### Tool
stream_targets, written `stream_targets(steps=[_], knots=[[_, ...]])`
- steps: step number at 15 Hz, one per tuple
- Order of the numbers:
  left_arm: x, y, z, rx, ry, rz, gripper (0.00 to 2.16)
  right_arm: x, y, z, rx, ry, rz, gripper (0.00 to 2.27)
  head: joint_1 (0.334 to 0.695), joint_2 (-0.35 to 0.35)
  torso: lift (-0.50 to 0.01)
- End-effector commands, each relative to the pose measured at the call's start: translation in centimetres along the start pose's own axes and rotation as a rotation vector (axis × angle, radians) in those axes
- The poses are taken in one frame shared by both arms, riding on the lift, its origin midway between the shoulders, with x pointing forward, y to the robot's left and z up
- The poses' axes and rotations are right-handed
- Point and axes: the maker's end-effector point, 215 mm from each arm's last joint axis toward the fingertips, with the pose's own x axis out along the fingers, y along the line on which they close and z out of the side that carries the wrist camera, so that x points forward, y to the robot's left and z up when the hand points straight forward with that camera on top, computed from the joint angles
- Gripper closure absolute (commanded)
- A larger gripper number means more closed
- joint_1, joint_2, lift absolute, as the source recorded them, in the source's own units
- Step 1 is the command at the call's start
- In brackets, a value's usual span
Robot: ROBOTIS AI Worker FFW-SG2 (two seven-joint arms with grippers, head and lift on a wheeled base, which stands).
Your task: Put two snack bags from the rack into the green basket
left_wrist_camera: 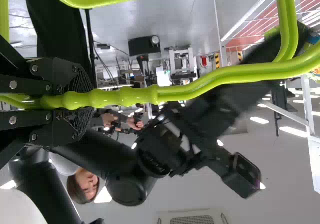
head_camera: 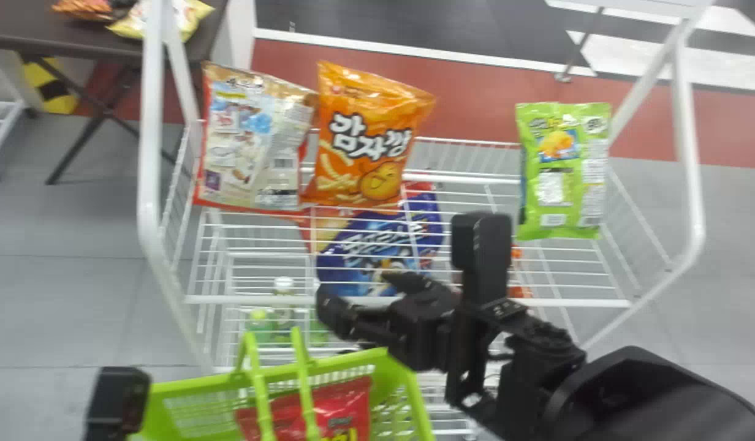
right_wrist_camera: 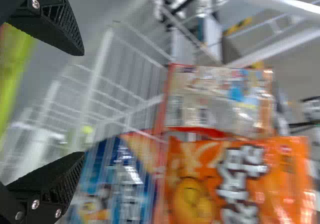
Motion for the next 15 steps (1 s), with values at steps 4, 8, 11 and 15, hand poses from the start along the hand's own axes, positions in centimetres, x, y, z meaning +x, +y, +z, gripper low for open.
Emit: stream_targets(steps=[4,8,11,15], knots=[[-0.3,1.0,1.2,-0.011,-0.004,0.010,1.07,4.5,1.4,8.3,-0.144,-0.396,-0.014,0.11,0.695,-0.063,-0.003],[-0.6,1.3,1.4,-0.018,-0.011,0.014,1.07,11.0,1.8,8.3,-0.201,-0.343,-0.059,0.11,0.695,0.003,-0.003],[-0.8,1.6,1.4,-0.027,-0.017,0.017,1.07,14.9,2.7,8.5,-0.219,-0.310,-0.050,0.11,0.695,0.039,-0.003],[-1.4,2.0,1.8,-0.038,-0.032,0.019,1.07,17.4,1.2,7.5,-0.242,-0.256,-0.063,0.11,0.695,0.086,-0.003]])
